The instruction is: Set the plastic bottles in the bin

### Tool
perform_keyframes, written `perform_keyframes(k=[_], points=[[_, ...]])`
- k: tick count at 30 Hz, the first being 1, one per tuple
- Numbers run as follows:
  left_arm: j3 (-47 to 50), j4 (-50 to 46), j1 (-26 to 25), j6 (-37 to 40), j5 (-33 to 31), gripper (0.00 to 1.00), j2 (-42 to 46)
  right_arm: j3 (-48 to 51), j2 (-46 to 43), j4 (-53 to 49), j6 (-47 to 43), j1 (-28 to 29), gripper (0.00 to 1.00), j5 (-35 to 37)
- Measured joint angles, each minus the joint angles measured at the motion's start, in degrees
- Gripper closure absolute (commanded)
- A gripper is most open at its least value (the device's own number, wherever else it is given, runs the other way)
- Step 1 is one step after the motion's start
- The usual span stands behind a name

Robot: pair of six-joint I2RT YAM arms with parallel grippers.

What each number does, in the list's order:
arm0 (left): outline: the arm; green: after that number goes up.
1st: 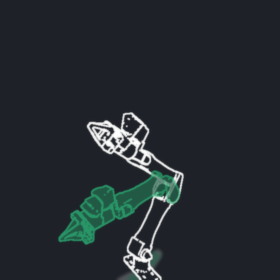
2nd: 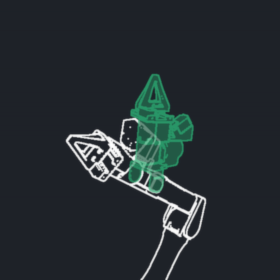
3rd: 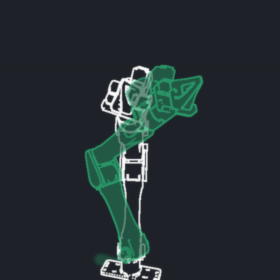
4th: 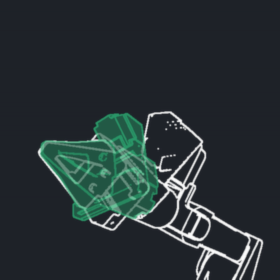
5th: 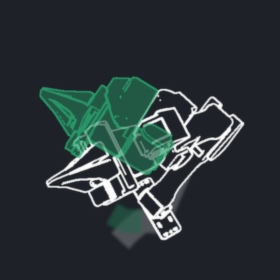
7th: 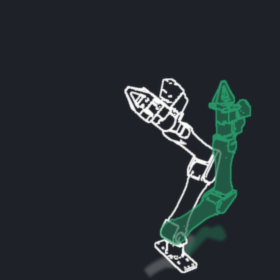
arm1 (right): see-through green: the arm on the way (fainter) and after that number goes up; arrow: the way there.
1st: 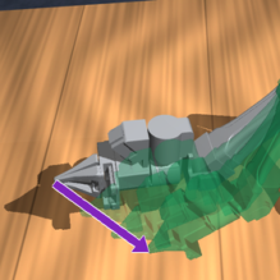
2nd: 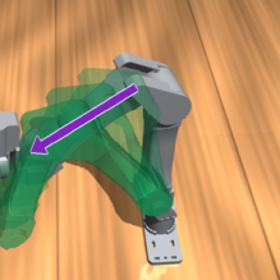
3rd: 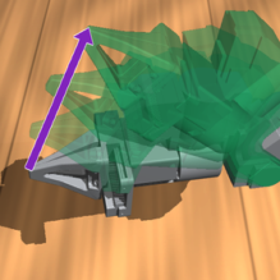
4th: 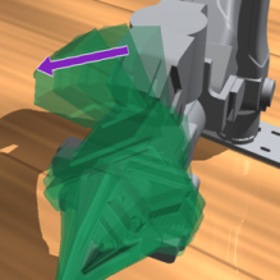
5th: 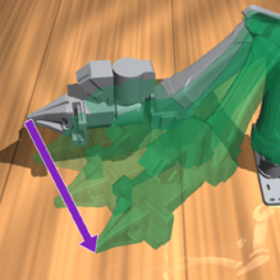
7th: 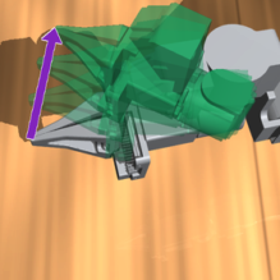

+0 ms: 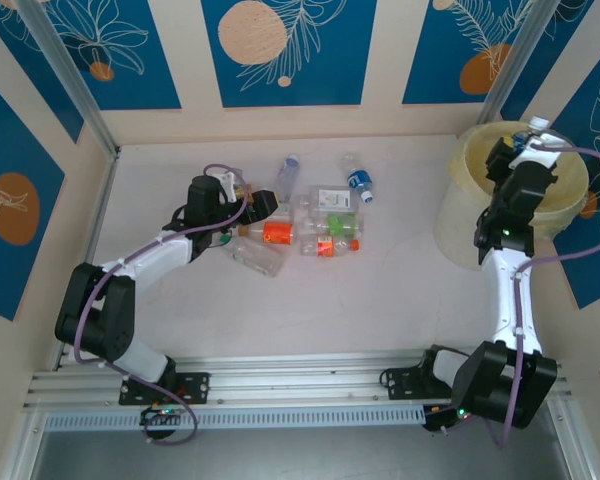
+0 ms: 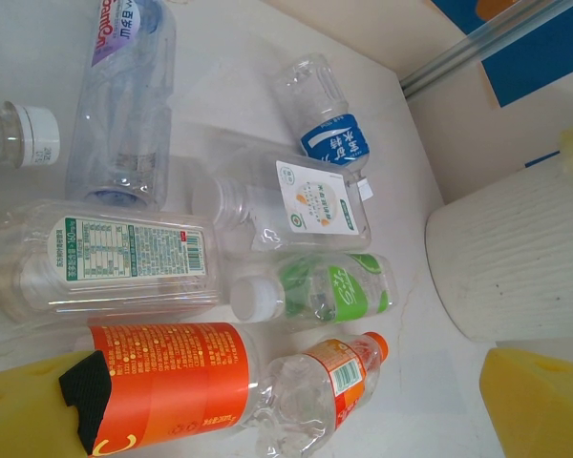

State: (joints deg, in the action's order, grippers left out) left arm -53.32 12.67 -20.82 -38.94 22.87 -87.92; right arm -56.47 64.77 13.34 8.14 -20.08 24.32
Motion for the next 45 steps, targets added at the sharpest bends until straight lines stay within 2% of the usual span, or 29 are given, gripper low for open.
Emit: perform_keyframes(k=[6,12,20,25,31,35,45], points=[[0.0,0.24,0.0,-0.59,0.0,0.0,-0.94,-5.49,4.31,-7.21,7.23,-6.36,0.57,-6.84],[0.0,0.22,0.0,-1.25,0.0,0.0,-1.75,-12.87,11.67,-18.75,9.44,-6.78,0.55,-11.41],[0.0,0.17,0.0,-1.25,0.0,0.0,-2.38,-20.7,20.0,-32.15,9.22,-7.34,0.5,-10.73],[0.0,0.13,0.0,-1.22,-0.04,0.0,-2.38,-28.92,25.99,-41.77,9.18,-8.22,0.45,-9.03],[0.0,0.13,0.0,-1.07,-0.87,0.0,-2.38,-33.55,31.04,-49.64,8.33,-7.58,0.43,-10.45],[0.0,0.11,0.0,-1.05,-1.09,0.0,-2.38,-33.62,32.54,-52.78,8.39,-6.43,0.42,-14.51],[0.0,-0.04,0.0,-1.05,-1.95,0.0,-2.38,-35.06,32.63,-53.88,9.97,-5.22,0.42,-30.42]])
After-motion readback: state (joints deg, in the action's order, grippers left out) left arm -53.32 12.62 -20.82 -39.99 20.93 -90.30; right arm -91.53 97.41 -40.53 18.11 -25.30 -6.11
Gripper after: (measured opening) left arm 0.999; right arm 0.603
